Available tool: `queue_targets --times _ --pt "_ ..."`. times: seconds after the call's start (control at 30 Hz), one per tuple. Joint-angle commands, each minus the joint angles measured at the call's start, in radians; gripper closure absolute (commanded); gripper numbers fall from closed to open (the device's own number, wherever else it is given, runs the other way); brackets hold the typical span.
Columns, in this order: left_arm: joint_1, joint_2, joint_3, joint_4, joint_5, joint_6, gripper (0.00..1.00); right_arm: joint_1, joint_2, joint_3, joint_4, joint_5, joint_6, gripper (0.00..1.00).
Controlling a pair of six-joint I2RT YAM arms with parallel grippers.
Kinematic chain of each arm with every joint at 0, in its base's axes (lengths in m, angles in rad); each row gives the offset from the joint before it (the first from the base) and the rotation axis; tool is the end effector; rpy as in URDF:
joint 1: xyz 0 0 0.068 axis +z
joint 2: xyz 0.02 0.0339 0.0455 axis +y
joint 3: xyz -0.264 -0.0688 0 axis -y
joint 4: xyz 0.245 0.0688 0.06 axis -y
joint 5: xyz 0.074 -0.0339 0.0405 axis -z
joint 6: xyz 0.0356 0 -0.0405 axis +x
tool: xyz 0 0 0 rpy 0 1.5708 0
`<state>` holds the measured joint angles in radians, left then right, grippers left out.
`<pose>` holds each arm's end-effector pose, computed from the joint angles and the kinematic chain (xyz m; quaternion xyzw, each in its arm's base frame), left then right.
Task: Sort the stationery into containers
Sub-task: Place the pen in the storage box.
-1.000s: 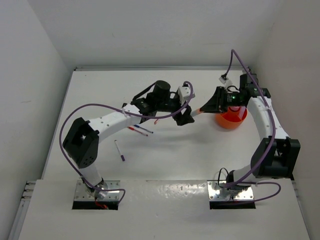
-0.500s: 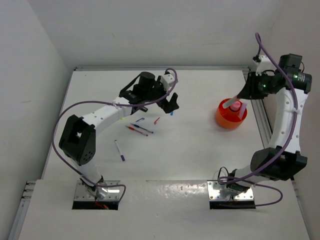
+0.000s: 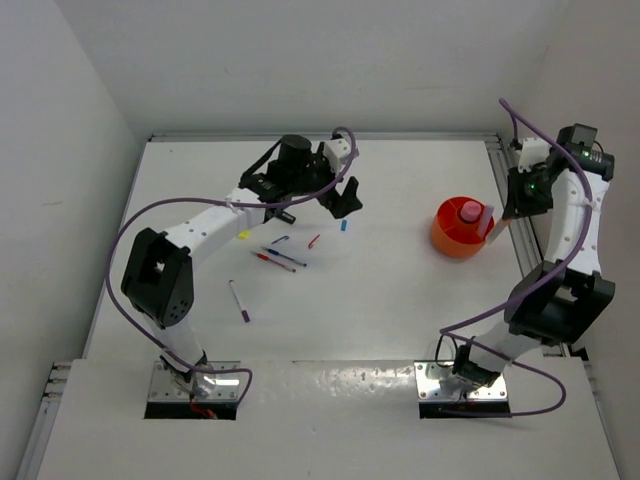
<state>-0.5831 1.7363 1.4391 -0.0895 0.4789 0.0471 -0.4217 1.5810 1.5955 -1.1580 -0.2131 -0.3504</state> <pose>0.3358 -0.2412 0.3197 0.3757 0.7254 -0.3333 0.4707 0.2876 -0.1208 0.3420 0.0121 0.9719 0.0169 0.2344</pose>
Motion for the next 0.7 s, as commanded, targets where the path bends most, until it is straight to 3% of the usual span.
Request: queue_targets --times 0.0,0.67 --pt "0.019 0.003 0.003 0.027 0.02 0.004 0.0 -0.005 0.028 0.015 0.084 0.032 -0.021 1.0" --pt "0.048 0.063 -0.002 0.06 0.058 -0.019 0.0 0.032 0.183 0.095 0.139 0.043 0.014 1.0"
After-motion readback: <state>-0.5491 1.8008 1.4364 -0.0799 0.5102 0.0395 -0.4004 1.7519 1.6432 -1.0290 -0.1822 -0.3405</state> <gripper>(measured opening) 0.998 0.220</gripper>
